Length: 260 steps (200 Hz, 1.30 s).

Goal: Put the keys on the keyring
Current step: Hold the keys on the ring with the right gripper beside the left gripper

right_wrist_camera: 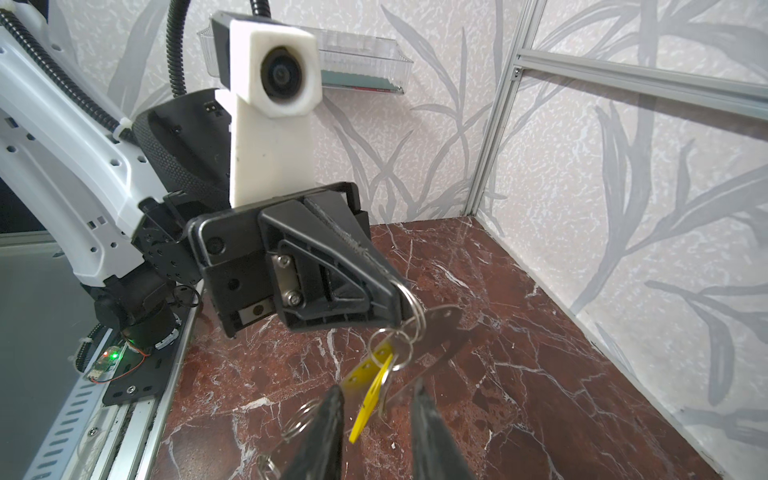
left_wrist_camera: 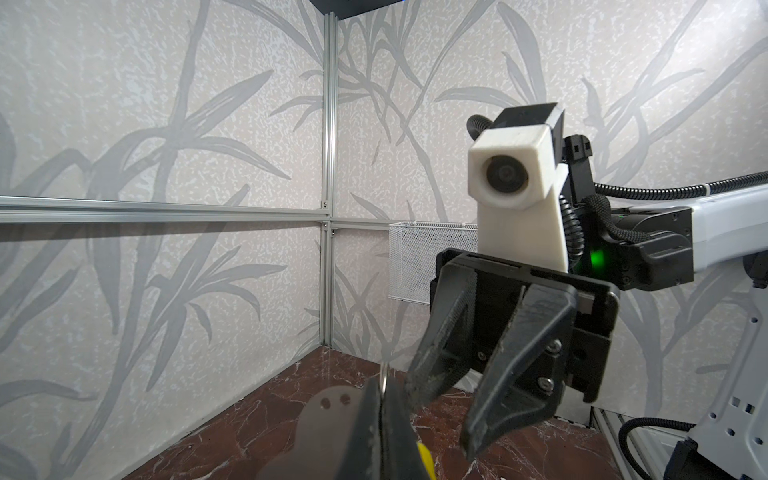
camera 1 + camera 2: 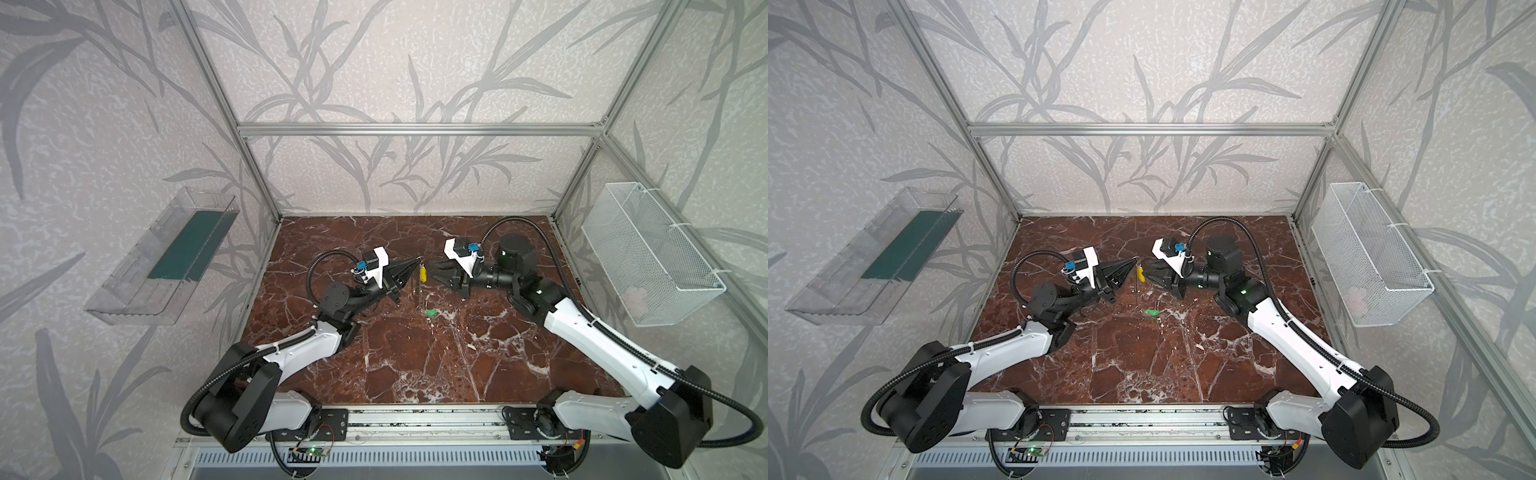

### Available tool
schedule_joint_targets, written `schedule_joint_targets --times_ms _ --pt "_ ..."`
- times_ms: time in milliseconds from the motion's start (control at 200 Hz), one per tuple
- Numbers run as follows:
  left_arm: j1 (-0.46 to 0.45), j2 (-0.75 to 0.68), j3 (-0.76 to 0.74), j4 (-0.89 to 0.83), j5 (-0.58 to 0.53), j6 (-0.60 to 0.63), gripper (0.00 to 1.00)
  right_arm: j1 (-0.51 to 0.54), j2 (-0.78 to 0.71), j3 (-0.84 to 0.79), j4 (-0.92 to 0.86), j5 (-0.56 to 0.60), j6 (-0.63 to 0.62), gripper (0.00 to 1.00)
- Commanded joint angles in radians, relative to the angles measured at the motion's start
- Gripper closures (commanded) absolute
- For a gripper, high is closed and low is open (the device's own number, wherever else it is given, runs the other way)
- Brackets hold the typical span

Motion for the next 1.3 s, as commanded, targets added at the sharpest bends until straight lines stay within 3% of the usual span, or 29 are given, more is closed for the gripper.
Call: schedule_joint_targets --times_ms 0,390,1295 --pt "0.003 -0.018 0.002 0.052 0.025 -0.017 1.0 -0.007 -0.019 -0.007 0.023 0.006 -0.002 0.71" --pt "0.007 -0.018 0.034 0.007 0.102 -0.036 1.0 -0.014 0.016 0.012 0.064 -0.038 0.02 0.84" --pt "0.008 0.018 0.076 -0.021 0.161 -0.055 1.0 -0.014 0.047 0.032 0.104 -0.105 0.058 0.9"
